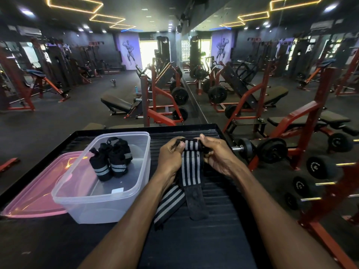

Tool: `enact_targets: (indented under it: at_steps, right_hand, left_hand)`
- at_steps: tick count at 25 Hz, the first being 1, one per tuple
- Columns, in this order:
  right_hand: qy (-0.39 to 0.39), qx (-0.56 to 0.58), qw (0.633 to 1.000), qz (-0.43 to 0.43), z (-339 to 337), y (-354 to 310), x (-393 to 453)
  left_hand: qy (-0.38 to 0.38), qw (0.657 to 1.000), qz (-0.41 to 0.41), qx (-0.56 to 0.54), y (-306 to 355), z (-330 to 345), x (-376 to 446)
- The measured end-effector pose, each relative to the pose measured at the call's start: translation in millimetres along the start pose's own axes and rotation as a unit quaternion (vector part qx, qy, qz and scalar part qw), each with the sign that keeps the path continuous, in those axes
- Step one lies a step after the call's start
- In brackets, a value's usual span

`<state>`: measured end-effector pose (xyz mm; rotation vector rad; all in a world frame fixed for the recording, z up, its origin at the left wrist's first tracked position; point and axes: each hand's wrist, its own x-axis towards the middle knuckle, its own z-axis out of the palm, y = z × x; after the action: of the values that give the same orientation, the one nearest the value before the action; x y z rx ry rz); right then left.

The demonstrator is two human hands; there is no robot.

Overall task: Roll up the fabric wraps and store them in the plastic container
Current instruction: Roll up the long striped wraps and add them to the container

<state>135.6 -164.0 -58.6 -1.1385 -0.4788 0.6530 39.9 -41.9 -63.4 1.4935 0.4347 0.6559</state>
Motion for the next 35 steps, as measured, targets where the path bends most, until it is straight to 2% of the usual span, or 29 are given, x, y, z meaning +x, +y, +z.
enact_targets:
  at_steps: [7,13,18,25,28,31,35]
  right_hand:
    - [0.027,-0.044,0.997,-0.05,-5.0,-4.8,-2.6]
    - [0.017,-0.057,0.998,-0.019,-0.7,1.4,-3.8]
    - [0.027,-0.101,0.993,-0.052,-2.9,-0.4,-3.5]
    - [0.015,-0.064,0.998,-0.023,-1.1,1.1,-2.2]
    - [0.032,-0.108,0.992,-0.061,-3.2,0.3,-1.1]
    - [0.017,-0.106,0.992,-0.062,-2.6,-1.6,-2.9]
    - [-0.005,-0.062,0.998,-0.027,-2.5,-3.9,-3.5]
  left_hand:
    - [-0.026,0.998,-0.045,-0.019,-0.2,-2.9,-0.1]
    - [-0.015,1.0,-0.001,-0.01,3.6,-2.5,-3.8]
    - [-0.032,0.997,-0.072,-0.011,0.3,-0.8,-2.0]
    - [-0.029,0.999,-0.012,-0.024,1.8,-1.9,-4.1]
    - [-0.037,0.998,-0.037,-0.039,1.7,-1.3,-2.3]
    - [-0.041,0.994,-0.09,-0.053,-1.9,0.0,-1.2]
    - [-0.033,0.996,-0.059,-0.05,-2.5,-1.3,-1.7]
